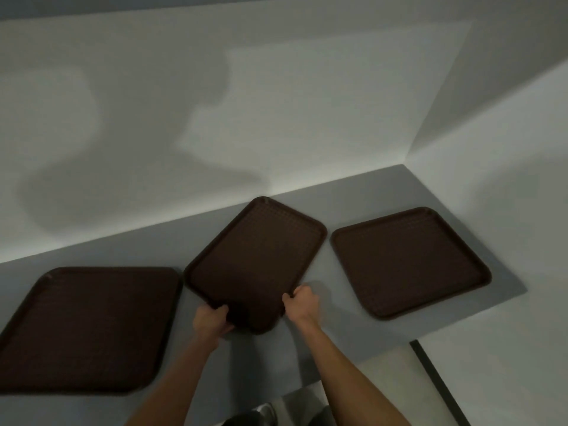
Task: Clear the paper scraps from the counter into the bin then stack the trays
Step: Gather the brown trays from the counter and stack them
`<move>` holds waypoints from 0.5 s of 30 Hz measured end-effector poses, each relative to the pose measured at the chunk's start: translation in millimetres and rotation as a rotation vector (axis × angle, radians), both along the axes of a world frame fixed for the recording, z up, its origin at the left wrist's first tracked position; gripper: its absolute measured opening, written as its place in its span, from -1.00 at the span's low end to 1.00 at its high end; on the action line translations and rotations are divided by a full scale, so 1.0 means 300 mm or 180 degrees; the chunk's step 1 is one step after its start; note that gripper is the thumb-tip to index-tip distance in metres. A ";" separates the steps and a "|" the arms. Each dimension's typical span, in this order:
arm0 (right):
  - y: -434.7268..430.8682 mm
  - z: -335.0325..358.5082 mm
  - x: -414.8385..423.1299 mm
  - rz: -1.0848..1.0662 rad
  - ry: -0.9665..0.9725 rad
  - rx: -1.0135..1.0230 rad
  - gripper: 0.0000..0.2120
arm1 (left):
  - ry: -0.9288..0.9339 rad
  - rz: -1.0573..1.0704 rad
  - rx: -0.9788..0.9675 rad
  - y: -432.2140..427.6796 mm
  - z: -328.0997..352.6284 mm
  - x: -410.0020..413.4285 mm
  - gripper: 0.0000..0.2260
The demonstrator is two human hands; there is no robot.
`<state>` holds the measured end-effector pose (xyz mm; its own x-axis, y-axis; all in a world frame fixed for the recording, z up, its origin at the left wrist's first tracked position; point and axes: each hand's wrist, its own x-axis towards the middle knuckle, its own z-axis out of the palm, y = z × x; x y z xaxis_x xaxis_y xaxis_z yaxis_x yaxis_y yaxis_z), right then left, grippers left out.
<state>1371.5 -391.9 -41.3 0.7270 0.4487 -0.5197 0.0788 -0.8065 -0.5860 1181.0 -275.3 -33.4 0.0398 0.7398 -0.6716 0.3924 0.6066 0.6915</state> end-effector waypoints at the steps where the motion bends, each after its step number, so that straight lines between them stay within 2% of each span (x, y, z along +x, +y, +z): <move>1: 0.009 0.003 -0.016 -0.0067 0.0008 0.0056 -0.67 | -0.0090 -0.0024 0.0118 0.004 0.011 -0.008 -0.70; 3: 0.022 0.003 -0.039 -0.0216 0.0156 0.0298 -0.72 | -0.0328 -0.0035 0.0394 0.005 0.070 -0.024 -0.65; 5: 0.029 -0.003 -0.052 -0.0493 0.0636 0.0795 -0.78 | -0.0569 -0.0011 0.0548 0.011 0.132 -0.041 -0.60; 7: 0.033 0.023 -0.055 -0.0840 0.1139 0.1342 -0.77 | -0.0726 0.0036 0.0572 0.019 0.191 -0.055 -0.66; 9: 0.029 0.049 -0.034 -0.1112 0.1394 0.1787 -0.73 | -0.0844 0.0058 0.0601 0.016 0.241 -0.075 -0.74; 13: -0.012 0.152 0.035 -0.1543 0.1312 0.2378 -0.66 | -0.1092 -0.0072 0.0603 -0.003 0.309 -0.089 -0.78; 15: -0.052 0.209 0.091 -0.1655 0.0831 0.2413 -0.68 | -0.1214 -0.0232 0.0583 -0.022 0.329 -0.056 -0.79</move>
<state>1398.7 -407.5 21.5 0.8325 0.3860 -0.3974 -0.3895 -0.1024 -0.9153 1164.3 -282.0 65.4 0.3163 0.8316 -0.4564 0.1251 0.4403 0.8891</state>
